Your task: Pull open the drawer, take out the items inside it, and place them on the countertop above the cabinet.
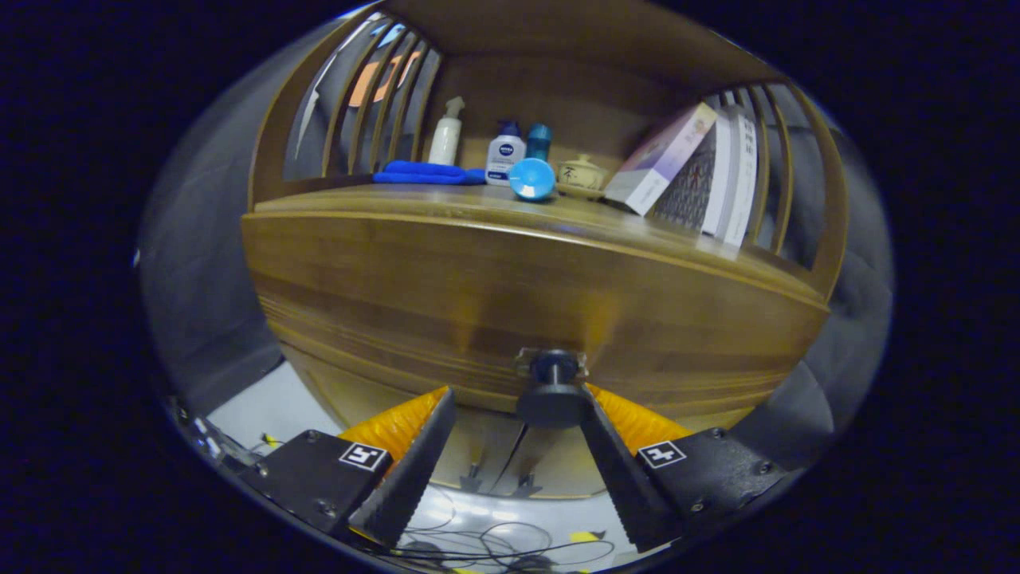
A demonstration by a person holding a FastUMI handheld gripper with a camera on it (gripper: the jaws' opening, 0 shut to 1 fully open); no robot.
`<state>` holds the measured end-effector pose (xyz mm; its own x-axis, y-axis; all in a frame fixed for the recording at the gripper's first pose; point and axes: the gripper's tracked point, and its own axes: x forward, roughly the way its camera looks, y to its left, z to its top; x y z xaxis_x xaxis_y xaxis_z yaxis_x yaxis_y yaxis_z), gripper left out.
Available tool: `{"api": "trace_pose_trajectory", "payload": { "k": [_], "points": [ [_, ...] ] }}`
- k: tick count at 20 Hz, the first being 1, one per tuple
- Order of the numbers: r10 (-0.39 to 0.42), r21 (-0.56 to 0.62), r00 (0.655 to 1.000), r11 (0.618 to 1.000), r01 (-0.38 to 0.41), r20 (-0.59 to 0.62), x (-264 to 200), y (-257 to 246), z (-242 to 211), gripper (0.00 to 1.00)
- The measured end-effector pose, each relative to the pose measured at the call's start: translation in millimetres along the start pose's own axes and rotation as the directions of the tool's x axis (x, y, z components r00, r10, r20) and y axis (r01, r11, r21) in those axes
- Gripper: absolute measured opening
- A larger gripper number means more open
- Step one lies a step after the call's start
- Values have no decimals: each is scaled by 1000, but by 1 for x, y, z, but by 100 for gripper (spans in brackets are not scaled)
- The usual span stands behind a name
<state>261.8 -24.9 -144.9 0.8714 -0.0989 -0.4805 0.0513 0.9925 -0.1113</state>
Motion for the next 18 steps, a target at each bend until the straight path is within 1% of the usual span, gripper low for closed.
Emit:
{"api": "trace_pose_trajectory", "payload": {
  "k": [2,4,6,8,9,10,11,13,14,16,18],
  "points": [
    [34,6,998,999,-34,50,-35,-4,10,99],
    [55,-26,992,998,-53,113,-79,-1,22,99],
    [97,-45,979,995,-90,177,-130,6,31,99],
    [155,-58,961,988,-146,227,-177,14,34,99],
    [203,-73,946,979,-191,254,-202,22,37,99],
    [234,-84,932,972,-219,278,-225,27,38,99],
    [250,-100,921,968,-231,297,-243,25,37,99],
    [244,-124,909,969,-214,337,-274,20,38,99],
    [250,-128,900,968,-218,357,-288,23,40,99],
    [260,-128,886,965,-228,383,-311,30,40,99],
    [239,-106,876,971,-214,419,-331,25,45,100]
  ]
}}
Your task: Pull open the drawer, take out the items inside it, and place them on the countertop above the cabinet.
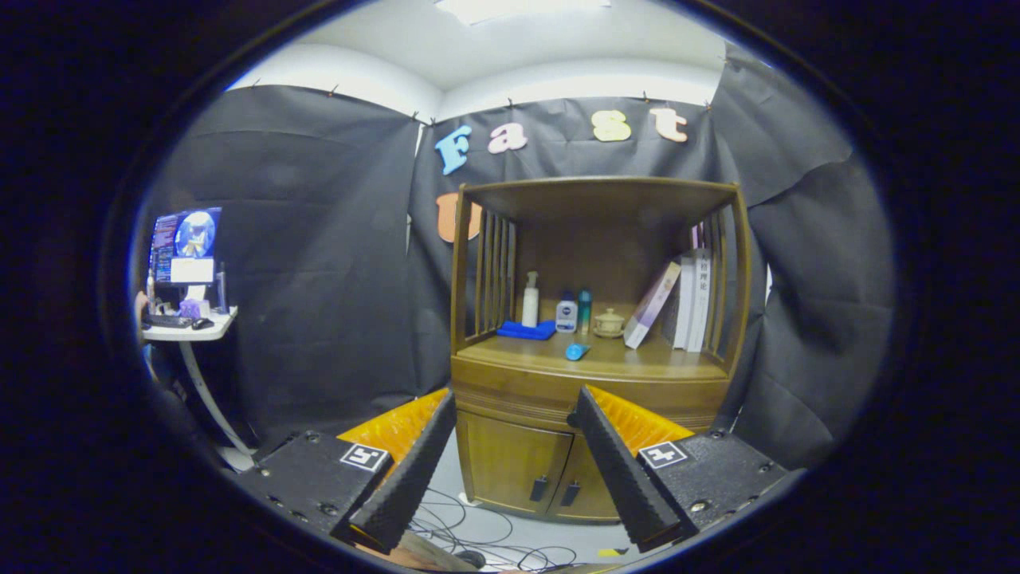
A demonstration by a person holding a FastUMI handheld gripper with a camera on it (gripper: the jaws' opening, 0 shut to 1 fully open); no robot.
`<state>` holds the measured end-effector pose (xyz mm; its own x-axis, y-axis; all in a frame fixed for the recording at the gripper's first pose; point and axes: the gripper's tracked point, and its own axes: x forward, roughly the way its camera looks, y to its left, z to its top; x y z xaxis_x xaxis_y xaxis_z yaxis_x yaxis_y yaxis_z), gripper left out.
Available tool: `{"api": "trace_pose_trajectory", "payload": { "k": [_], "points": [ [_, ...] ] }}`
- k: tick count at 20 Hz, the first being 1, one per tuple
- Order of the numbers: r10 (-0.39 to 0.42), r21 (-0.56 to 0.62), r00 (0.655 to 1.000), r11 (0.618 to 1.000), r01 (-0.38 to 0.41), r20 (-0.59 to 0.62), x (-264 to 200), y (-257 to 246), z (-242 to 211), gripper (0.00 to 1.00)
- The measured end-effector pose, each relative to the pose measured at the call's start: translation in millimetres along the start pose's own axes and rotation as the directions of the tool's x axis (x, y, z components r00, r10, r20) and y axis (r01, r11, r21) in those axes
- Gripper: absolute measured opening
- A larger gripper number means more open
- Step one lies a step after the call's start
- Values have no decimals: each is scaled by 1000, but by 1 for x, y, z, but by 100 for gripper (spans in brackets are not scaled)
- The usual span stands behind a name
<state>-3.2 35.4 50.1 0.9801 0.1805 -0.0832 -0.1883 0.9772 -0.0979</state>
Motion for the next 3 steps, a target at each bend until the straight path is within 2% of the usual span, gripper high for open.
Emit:
{"api": "trace_pose_trajectory", "payload": {
  "k": [3],
  "points": [
    [-44,22,998,999,43,34,-17,-3,5,99]
  ]
}}
